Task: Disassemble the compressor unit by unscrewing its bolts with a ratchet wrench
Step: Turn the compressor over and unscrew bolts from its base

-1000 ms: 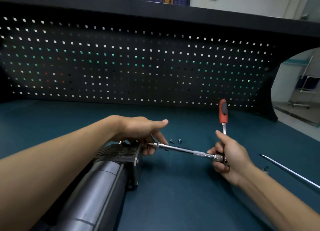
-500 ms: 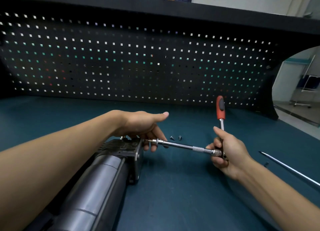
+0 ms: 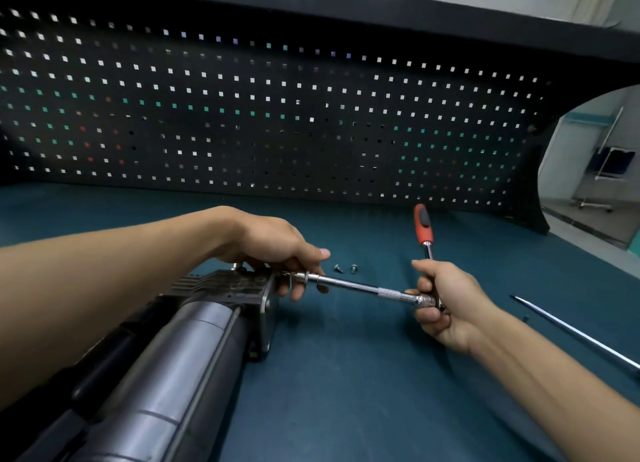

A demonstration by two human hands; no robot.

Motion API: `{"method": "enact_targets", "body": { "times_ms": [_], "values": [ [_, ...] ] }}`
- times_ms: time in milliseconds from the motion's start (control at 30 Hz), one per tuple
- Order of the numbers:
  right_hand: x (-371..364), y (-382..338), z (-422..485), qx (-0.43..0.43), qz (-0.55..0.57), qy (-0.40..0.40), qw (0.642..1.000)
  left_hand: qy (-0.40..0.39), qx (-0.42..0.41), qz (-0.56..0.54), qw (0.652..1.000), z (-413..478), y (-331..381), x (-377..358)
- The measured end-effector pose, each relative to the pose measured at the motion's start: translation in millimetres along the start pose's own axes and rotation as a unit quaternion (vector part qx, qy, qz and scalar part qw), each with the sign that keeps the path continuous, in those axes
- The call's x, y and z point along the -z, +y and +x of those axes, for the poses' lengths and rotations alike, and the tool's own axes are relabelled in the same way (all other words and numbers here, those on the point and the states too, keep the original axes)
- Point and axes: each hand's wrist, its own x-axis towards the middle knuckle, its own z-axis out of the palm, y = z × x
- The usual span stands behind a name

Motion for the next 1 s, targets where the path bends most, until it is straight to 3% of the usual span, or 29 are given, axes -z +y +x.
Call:
{"method": "enact_targets", "body": {
  "times_ms": [400,533,767,1000],
  "values": [
    [-1,-3,-7,-0.067,-0.001,-0.011,0.998,0.007,-0.049,-0.017,0.999,4,-7,0],
    [-1,0,-7,0.003,-0.004,0.023,1.0,-0.001,-0.04,-0.017,0.999,5,-6,1],
    [-7,2,-12,0.206,-0.038,0.054,0.976,-0.009,0.0,0.038,0.999,-1,4,-4],
    [-6,14,-7,0.296,-0.037,0.064,0.952,-0.035,-0.032,0.054,0.997,-1,3,-6]
  ]
}}
